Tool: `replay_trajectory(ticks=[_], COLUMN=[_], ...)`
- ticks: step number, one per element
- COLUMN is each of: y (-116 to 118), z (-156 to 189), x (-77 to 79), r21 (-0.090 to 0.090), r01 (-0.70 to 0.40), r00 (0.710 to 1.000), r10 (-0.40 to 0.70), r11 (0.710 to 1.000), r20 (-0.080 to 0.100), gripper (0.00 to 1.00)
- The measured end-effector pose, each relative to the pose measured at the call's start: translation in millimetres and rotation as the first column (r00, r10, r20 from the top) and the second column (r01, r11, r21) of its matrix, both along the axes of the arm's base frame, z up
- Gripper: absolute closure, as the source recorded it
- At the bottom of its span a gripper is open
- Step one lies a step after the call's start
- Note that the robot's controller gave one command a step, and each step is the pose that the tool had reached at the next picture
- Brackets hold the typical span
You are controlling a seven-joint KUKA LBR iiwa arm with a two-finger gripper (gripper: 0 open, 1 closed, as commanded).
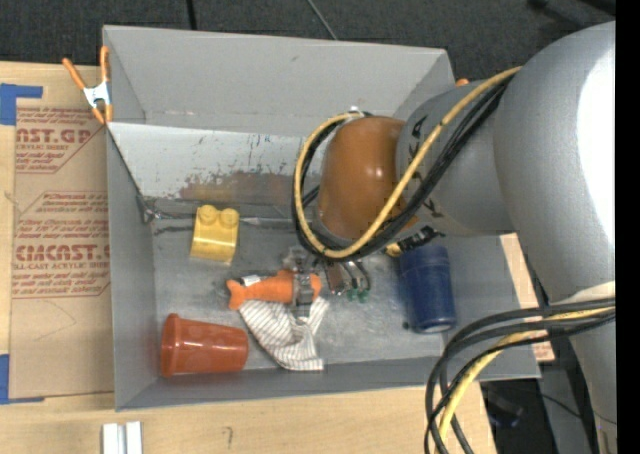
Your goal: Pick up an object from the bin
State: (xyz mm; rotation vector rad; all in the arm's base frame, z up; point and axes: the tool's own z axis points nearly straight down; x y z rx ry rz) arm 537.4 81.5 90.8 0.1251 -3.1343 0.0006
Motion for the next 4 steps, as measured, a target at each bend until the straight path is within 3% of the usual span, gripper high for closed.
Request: replay_trajectory(ticks=[4], y=[0.6], z=[59.8], x=[1.1], r21=[0.001], r01=[0.0], r00=[1.0], r10=[0.0], r11=[1.0], r20=[0.007], gripper=[1.0])
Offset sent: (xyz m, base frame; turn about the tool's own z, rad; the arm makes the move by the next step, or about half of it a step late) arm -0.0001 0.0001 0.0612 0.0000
